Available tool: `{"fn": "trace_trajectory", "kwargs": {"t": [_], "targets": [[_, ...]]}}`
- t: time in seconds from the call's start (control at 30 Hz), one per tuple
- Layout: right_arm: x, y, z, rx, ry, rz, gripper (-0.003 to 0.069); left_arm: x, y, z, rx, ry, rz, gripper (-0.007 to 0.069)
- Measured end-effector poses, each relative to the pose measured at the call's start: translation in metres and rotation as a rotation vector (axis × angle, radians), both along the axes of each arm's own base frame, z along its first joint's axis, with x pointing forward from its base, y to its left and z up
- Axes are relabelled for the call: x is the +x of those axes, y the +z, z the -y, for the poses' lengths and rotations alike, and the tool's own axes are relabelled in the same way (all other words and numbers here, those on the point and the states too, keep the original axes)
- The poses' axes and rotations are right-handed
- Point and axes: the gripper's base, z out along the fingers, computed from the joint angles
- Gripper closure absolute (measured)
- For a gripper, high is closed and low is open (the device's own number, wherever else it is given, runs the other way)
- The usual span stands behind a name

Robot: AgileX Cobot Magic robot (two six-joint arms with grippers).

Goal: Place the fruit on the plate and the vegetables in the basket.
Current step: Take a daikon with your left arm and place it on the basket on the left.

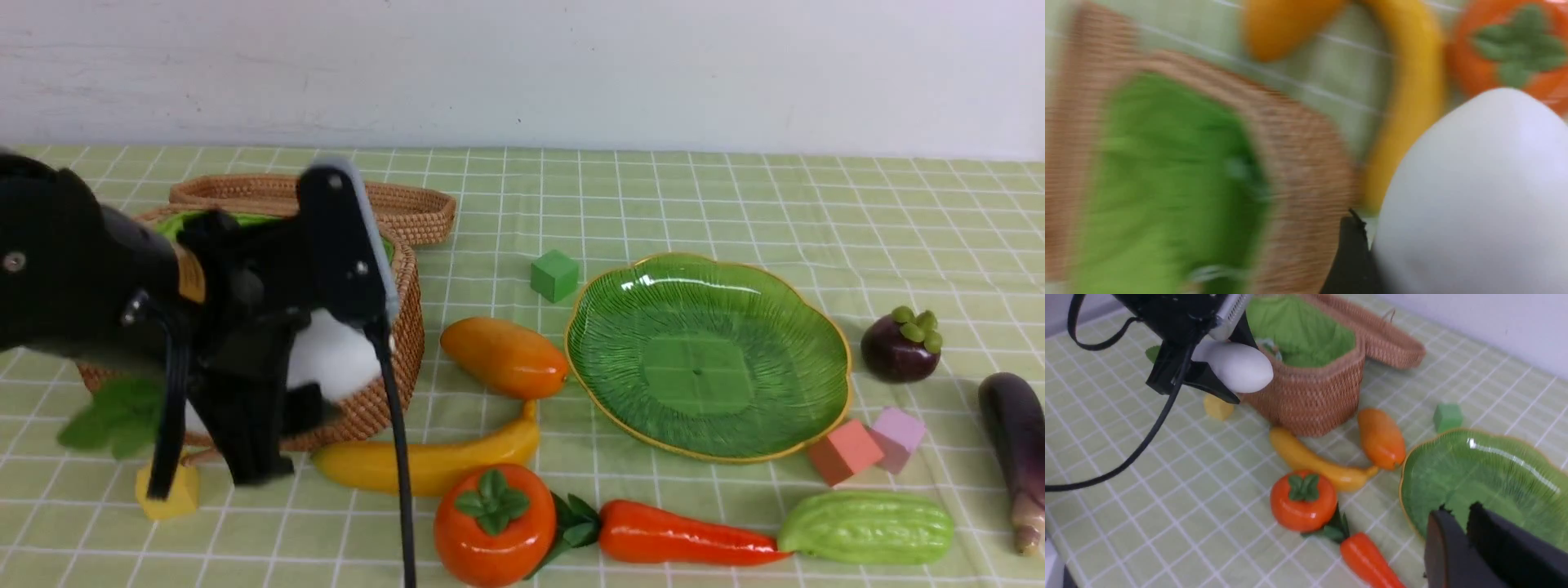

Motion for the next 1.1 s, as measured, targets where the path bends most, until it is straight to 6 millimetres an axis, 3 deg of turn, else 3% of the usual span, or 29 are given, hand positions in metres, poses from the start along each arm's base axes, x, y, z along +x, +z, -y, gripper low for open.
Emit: {"fn": "trace_trajectory", "kwargs": {"t": [0.13, 0.23, 0.37, 0.57, 0.83, 1.1], "targets": [[0.002, 0.008, -0.001, 0.066, -0.005, 0.061, 0.0571, 0.023, 0.01, -0.002, 0.125, 0.002, 0.202, 0.0103], [0.001, 0.01, -0.002, 0.096, 0.006, 0.072, 0.0571, 0.041, 0.002, 0.0, 0.206, 0.005, 0.284, 0.0103], [0.0, 0.012, -0.004, 0.123, 0.025, 0.065, 0.0571, 0.07, -0.025, 0.009, 0.237, 0.047, 0.322, 0.0103], [-0.003, 0.009, -0.006, 0.113, 0.056, 0.035, 0.0571, 0.094, -0.053, 0.015, 0.308, 0.066, 0.374, 0.0103], [-0.006, 0.005, -0.008, 0.085, 0.094, -0.006, 0.0571, 0.098, -0.052, 0.014, 0.217, 0.167, 0.418, 0.0103], [-0.006, 0.005, -0.008, 0.082, 0.096, -0.006, 0.0571, 0.097, -0.048, 0.008, 0.216, 0.238, 0.427, 0.0048]]}}
